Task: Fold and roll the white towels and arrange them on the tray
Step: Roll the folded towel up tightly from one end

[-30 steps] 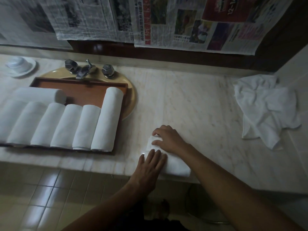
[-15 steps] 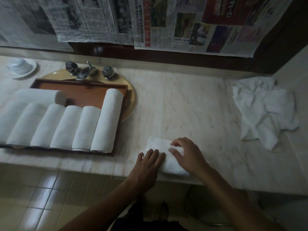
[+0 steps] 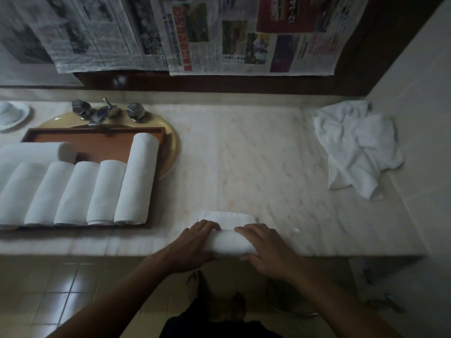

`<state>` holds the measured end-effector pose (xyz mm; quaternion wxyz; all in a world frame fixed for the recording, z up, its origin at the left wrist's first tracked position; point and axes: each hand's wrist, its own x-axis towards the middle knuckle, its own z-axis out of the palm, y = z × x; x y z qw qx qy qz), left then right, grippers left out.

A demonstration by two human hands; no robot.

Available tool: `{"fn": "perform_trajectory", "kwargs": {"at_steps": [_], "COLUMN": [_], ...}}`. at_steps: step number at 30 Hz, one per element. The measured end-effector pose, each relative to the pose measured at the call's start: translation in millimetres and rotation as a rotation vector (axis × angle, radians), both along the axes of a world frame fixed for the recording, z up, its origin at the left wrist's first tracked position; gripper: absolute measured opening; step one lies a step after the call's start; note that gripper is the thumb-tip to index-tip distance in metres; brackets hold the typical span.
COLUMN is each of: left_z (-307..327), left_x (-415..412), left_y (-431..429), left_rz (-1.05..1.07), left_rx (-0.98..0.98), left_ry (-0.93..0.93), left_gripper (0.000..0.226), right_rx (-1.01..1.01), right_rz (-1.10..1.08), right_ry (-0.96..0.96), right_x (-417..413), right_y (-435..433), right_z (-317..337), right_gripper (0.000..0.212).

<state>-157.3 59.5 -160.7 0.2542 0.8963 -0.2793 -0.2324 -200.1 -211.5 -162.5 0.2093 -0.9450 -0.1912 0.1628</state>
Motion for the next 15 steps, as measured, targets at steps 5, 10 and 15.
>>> {"fn": "perform_trajectory", "kwargs": {"at_steps": [5, 10, 15], "left_z": [5, 17, 17], "left_x": [14, 37, 28], "left_y": [-2, -12, -15], "left_rz": [0.108, 0.132, 0.391], "left_rx": [-0.007, 0.164, 0.001], "left_ry": [0.095, 0.197, 0.230], "left_gripper": [0.089, 0.091, 0.092], "right_rx": [-0.099, -0.156, -0.235], "right_rz": [-0.006, -0.014, -0.049], "right_ry": [-0.071, -0.235, -0.201], "right_x": [4, -10, 4], "right_y": [0, 28, 35], "right_z": [10, 11, 9], "right_gripper": [0.074, 0.074, 0.078]}}
